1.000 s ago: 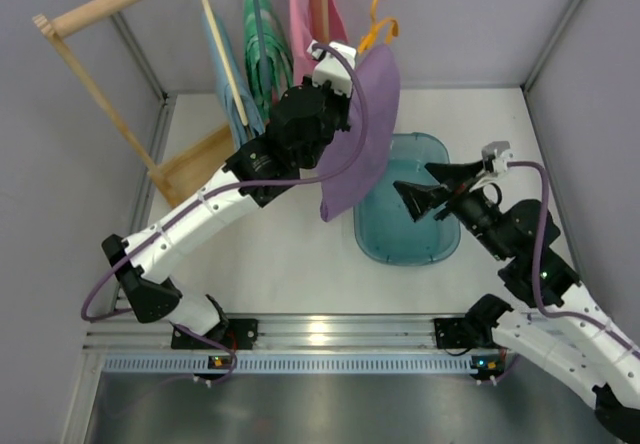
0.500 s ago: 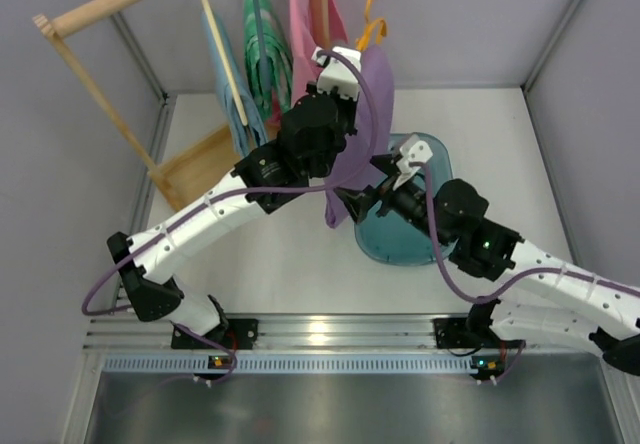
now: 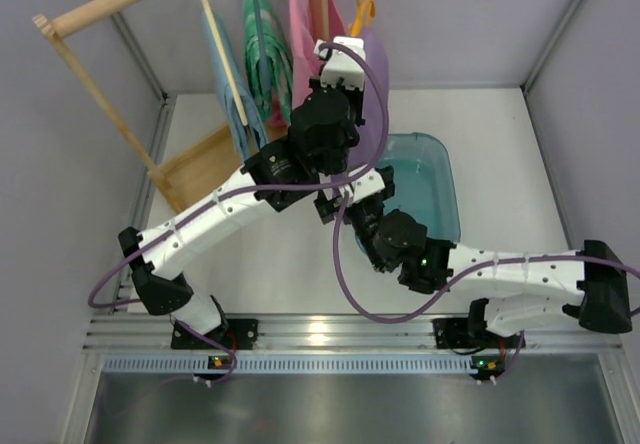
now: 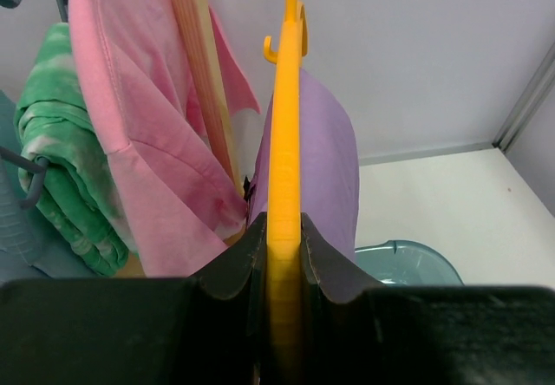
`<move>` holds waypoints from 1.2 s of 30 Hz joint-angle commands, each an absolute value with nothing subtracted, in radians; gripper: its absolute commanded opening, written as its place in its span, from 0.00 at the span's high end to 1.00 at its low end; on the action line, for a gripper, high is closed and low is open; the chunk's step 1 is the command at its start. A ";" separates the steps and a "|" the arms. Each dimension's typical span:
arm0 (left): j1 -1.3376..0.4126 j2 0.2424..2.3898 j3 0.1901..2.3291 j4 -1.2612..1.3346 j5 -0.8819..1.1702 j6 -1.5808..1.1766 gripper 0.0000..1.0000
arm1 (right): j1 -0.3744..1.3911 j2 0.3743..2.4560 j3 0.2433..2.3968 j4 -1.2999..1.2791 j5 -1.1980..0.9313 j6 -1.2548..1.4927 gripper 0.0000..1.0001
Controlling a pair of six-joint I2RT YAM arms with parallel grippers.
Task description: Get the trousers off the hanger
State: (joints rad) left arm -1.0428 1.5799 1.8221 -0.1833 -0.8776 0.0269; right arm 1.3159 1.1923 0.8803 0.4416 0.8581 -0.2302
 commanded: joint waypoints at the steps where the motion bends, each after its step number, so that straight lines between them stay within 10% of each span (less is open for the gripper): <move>1: -1.057 1.549 1.904 -0.029 -0.930 0.017 1.00 | 1.330 1.230 0.847 0.760 0.988 -0.352 0.01; 14: -1.083 1.522 1.939 -0.031 -0.962 0.041 1.00 | 1.309 1.480 0.865 1.205 1.107 -0.667 0.02; 21: -1.085 1.491 1.937 -0.034 -0.945 0.035 1.00 | 1.223 1.433 0.810 0.991 1.054 -0.428 0.11; 26: -1.085 1.488 1.937 -0.032 -0.962 0.058 1.00 | 1.183 1.376 0.767 0.988 1.048 -0.384 0.46; 32: -1.086 1.474 1.936 -0.032 -0.945 0.044 1.00 | 1.126 1.335 0.747 0.914 1.025 -0.330 0.59; 36: -1.085 1.465 1.924 -0.031 -0.948 0.060 1.00 | 1.092 1.301 0.738 0.894 1.009 -0.310 1.00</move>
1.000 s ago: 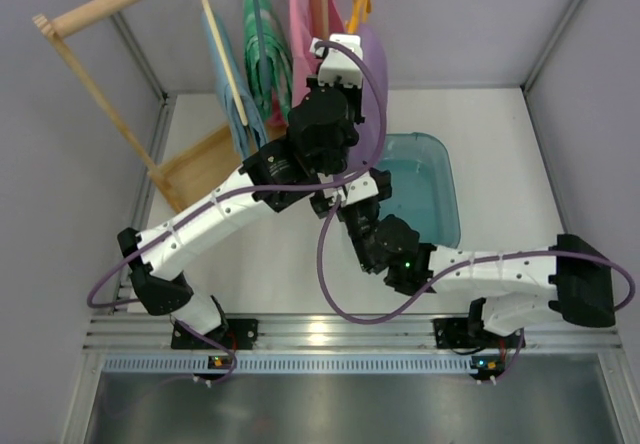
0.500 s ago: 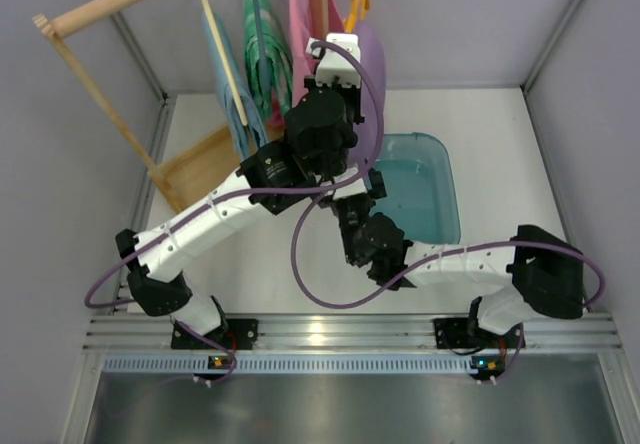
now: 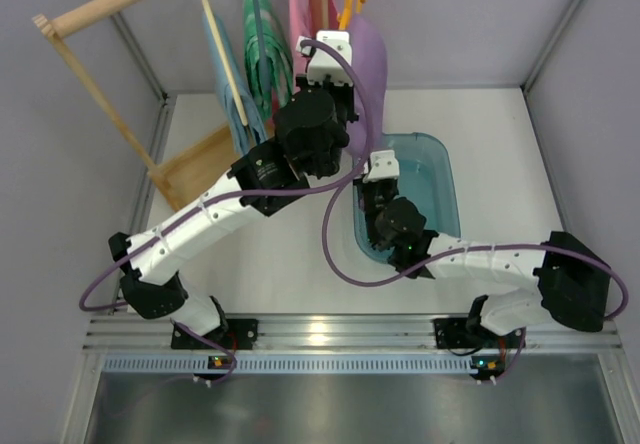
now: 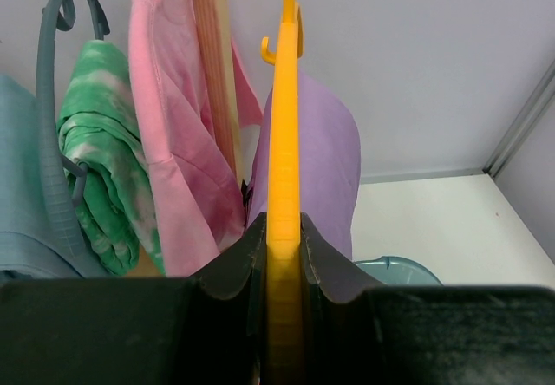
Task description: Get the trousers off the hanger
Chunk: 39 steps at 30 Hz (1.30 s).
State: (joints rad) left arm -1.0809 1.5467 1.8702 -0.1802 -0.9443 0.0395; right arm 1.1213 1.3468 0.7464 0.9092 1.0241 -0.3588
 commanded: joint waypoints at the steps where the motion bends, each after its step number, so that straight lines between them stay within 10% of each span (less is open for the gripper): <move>1: -1.085 1.460 1.913 -0.031 -0.946 0.064 1.00 | 1.088 1.281 0.732 0.893 1.008 -0.308 1.00; 21: -1.042 1.463 1.755 -0.023 -0.982 0.091 1.00 | 0.888 0.660 0.698 0.520 1.006 -0.213 1.00; 39: -0.917 1.483 1.637 -0.172 -0.948 -0.156 1.00 | 0.887 0.722 1.233 0.528 1.006 -0.405 1.00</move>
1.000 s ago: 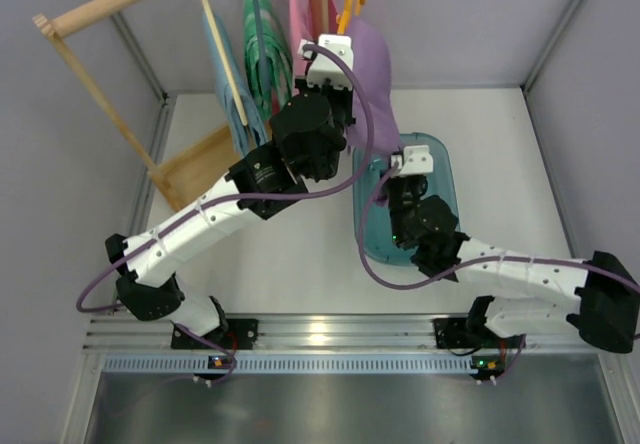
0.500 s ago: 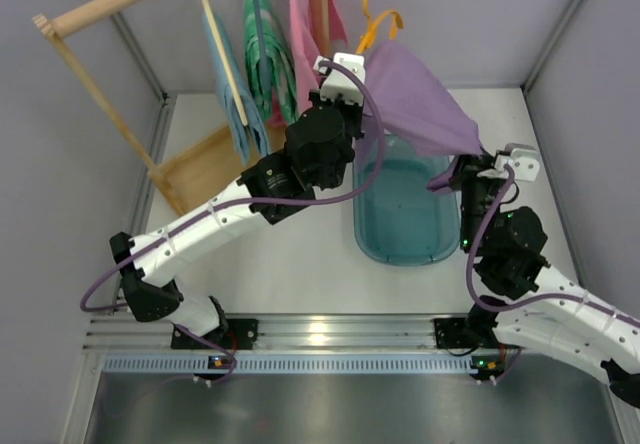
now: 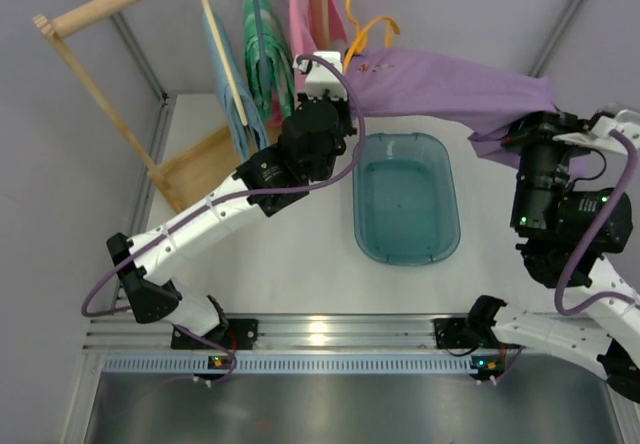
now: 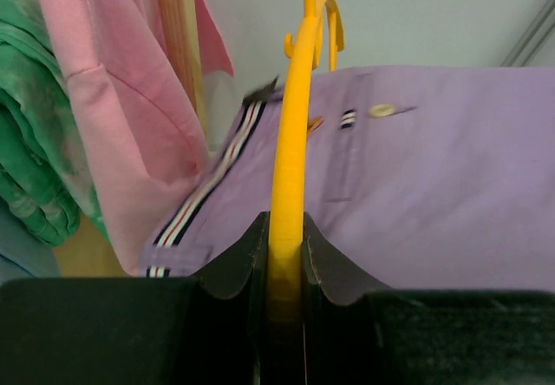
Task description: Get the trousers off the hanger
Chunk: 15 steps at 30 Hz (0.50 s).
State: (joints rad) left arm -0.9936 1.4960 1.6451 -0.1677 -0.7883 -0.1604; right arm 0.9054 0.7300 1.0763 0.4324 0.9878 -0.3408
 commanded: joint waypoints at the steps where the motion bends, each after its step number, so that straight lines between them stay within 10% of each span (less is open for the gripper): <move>1: -0.913 1.488 1.635 -0.179 -0.945 -0.164 1.00 | 0.887 0.736 1.252 0.509 1.006 -0.408 1.00; 15: -0.868 1.440 1.585 -0.215 -0.853 -0.184 1.00 | 0.888 0.876 1.341 0.253 0.778 -0.267 1.00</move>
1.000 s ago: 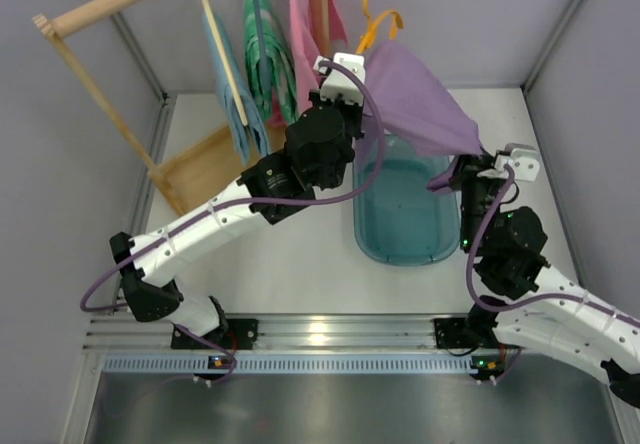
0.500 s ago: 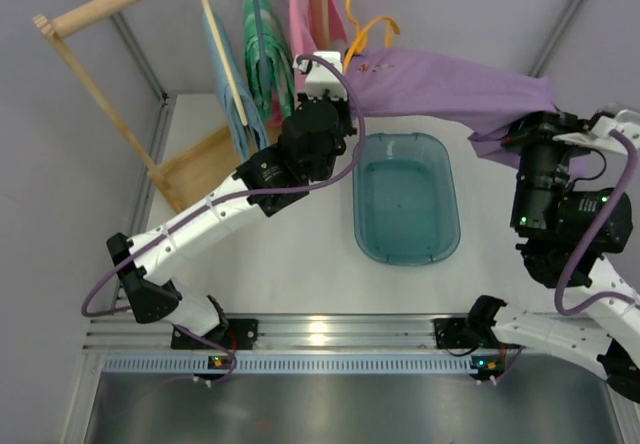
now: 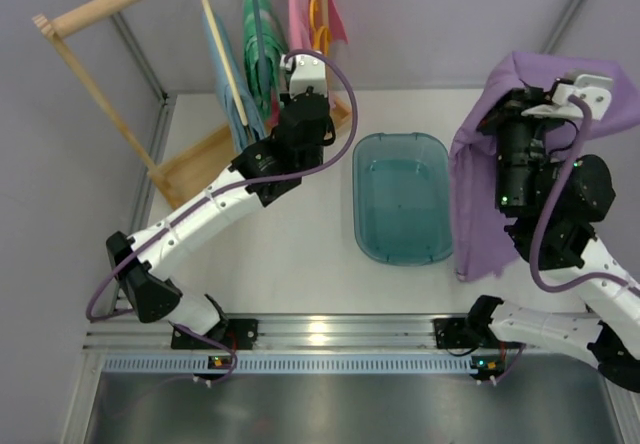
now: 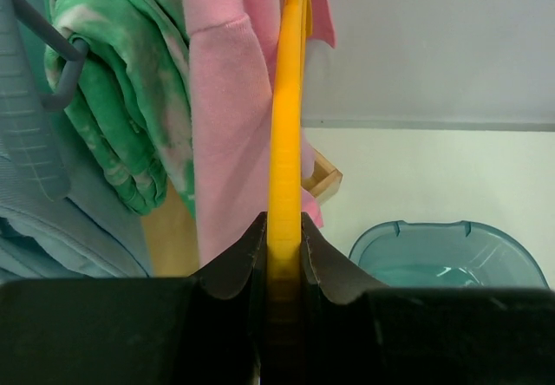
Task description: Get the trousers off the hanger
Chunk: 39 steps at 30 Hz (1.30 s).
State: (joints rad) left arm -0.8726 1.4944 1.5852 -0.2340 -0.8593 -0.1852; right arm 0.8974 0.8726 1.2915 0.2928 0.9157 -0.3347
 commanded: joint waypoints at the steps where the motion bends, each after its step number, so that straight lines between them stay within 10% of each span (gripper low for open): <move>1: -0.868 1.434 1.585 -0.215 -0.838 -0.186 1.00 | 0.887 0.883 1.336 0.241 0.772 -0.267 1.00; 20: -0.870 1.365 1.539 -0.215 -0.741 -0.196 1.00 | 0.887 1.000 1.009 0.386 0.816 -0.317 1.00; 39: -0.870 1.347 1.539 -0.216 -0.698 -0.204 1.00 | 0.887 0.865 1.115 0.354 0.749 -0.543 1.00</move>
